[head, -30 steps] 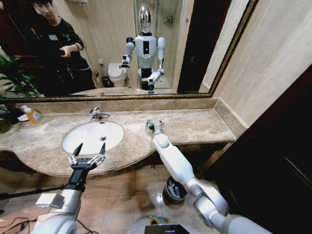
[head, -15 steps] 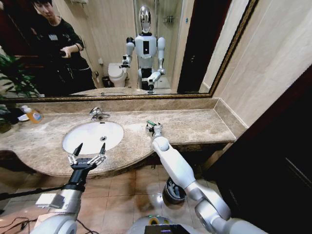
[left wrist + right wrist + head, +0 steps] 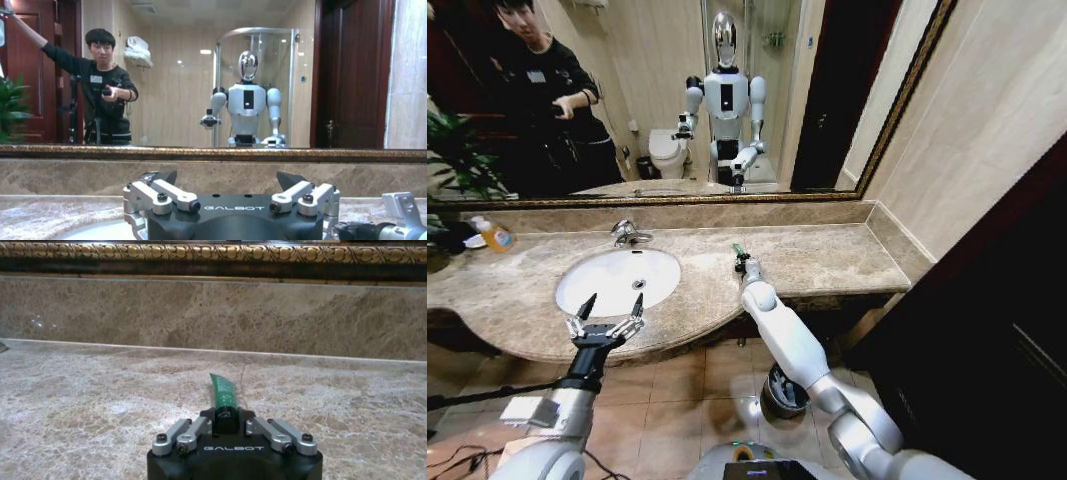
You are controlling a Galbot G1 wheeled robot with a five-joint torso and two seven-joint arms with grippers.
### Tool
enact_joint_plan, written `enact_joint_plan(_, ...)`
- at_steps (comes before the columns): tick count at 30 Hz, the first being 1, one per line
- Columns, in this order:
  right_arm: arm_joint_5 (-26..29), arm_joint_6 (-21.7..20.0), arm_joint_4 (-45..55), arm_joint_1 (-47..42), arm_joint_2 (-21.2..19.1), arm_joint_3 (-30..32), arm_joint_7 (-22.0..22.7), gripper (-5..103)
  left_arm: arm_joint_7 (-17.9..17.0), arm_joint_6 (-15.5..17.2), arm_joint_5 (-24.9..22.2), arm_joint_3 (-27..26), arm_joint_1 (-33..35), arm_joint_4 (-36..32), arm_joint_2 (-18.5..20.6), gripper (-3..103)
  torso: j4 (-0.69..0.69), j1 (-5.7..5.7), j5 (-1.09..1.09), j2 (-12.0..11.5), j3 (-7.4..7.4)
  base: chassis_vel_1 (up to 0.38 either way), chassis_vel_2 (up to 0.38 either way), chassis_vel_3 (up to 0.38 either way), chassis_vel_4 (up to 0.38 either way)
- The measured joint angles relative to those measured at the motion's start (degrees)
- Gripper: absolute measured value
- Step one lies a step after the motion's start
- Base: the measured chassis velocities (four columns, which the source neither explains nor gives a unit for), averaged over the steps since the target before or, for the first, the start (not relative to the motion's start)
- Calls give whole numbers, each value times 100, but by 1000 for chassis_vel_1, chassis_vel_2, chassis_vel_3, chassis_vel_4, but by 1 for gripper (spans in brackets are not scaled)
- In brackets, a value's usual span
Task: Pick up the trash from the sink and place it in the trash bin.
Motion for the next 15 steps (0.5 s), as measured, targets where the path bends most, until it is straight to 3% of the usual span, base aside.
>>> enact_joint_plan(10, 90, -7, 392, -149, -107, 2, 165, 21, 0, 0, 0, 0, 0, 0, 0, 100, 1, 0, 0, 0, 0, 0, 0, 0, 0)
enact_joint_plan(15, 362, -34, 1186, -432, -532, -30, 192, 21, 0, 0, 0, 0, 0, 0, 0, 100, 1, 0, 1, 0, 0, 0, 0, 0, 0)
